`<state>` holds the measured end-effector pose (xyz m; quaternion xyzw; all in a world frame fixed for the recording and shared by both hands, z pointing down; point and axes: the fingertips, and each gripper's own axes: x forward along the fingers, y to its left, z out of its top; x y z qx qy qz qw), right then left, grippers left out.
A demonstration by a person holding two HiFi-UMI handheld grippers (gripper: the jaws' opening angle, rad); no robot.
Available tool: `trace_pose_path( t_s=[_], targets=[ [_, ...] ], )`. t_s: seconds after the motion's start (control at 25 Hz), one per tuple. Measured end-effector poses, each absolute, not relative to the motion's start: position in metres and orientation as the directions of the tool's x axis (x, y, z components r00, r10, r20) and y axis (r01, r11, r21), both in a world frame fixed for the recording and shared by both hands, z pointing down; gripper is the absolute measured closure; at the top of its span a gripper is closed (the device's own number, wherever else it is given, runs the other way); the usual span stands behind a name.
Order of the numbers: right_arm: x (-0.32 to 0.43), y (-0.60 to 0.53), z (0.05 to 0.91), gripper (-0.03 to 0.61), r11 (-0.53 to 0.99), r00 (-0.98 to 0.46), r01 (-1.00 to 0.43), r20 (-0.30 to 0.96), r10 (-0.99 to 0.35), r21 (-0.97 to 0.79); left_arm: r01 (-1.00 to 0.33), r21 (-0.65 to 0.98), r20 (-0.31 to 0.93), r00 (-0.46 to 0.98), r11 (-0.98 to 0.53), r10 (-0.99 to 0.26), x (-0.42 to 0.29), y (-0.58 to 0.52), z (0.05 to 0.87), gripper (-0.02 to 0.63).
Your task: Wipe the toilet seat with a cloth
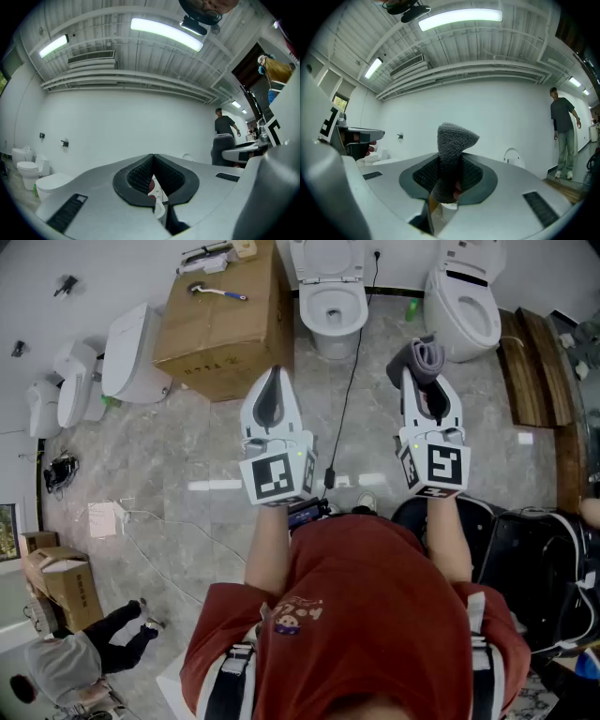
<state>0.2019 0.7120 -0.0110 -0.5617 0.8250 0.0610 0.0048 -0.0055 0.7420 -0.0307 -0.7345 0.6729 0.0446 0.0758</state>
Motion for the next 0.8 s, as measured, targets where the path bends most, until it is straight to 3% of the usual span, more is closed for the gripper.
trace_pose_path(
  t_s=[0.8],
  targets=[
    [0.168,0.708,-0.007,0.486,0.331,-0.336,-0.94,-0.06,-0.94,0.08,-0.991,-0.015,-0.15,0.132,-0.132,-0.98,-0.039,0.73,-0.024,0.601]
  ],
)
